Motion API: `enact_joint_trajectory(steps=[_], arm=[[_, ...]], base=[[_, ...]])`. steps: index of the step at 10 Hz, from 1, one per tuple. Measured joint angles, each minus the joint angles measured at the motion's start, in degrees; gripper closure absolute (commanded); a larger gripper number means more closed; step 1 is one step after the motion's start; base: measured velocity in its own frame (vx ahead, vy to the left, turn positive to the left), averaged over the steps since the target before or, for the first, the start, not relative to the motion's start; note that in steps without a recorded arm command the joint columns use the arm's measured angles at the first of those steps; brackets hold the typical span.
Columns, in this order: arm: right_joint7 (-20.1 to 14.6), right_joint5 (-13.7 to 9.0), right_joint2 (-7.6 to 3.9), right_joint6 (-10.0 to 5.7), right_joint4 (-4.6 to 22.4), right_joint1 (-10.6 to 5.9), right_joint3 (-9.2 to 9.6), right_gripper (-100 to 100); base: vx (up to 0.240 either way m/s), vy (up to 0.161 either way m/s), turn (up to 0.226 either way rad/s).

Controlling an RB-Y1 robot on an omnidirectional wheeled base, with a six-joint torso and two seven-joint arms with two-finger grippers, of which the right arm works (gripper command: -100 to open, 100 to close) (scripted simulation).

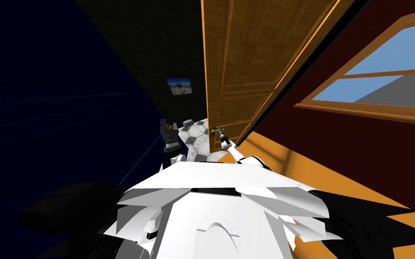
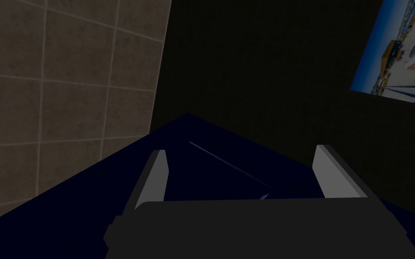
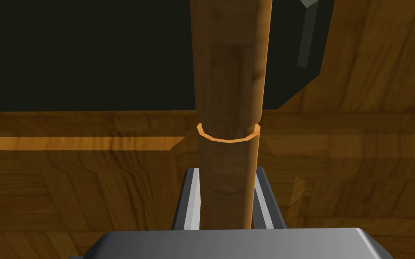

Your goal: Push the door open

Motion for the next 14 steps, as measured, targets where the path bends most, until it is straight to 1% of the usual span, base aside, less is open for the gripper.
enact_joint_trajectory(steps=[1, 2, 3, 4, 5, 6, 7, 9, 11, 12, 13, 14], arm=[[0.44, -0.15, 0.08, 0.32, -0.14, -0.13, -0.86, 100], [0.95, -0.25, 0.16, 0.49, -0.74, 0.19, -1.74, 100], [1.09, -0.30, -0.18, 1.11, -2.42, 1.13, -2.13, 100], [1.18, -0.44, -0.34, 1.28, -2.65, 1.30, -2.77, 100], [1.23, -0.60, -0.41, 0.37, -0.97, 0.51, -3.35, 100], [1.52, -0.73, -0.28, 0.07, -0.61, 0.47, -4.14, 100], [1.76, -0.86, -0.29, 0.05, -0.28, 0.31, -4.77, 100], [2.16, -1.06, -0.39, 0.30, -0.55, 0.52, -5.91, 100], [2.36, -1.21, -0.63, 0.37, -0.60, 0.47, -6.64, 100], [3.01, -1.81, -0.53, 0.34, -0.39, 0.55, -6.72, 100], [3.78, -2.28, -0.40, 0.60, -0.65, 1.02, -6.70, 100], [4.57, -2.78, -0.23, 0.58, -0.25, 0.84, -6.88, 100]], base=[[0.134, 0.159, -0.053], [0.130, 0.175, -0.079], [0.124, 0.199, -0.111], [0.092, 0.118, -0.062], [0.099, 0.132, -0.048], [0.097, 0.156, -0.072], [0.108, 0.163, -0.079], [0.100, 0.138, -0.058], [0.084, 0.023, -0.072], [0.177, 0.005, -0.050], [0.178, 0.015, -0.029], [0.175, 0.048, -0.048]])
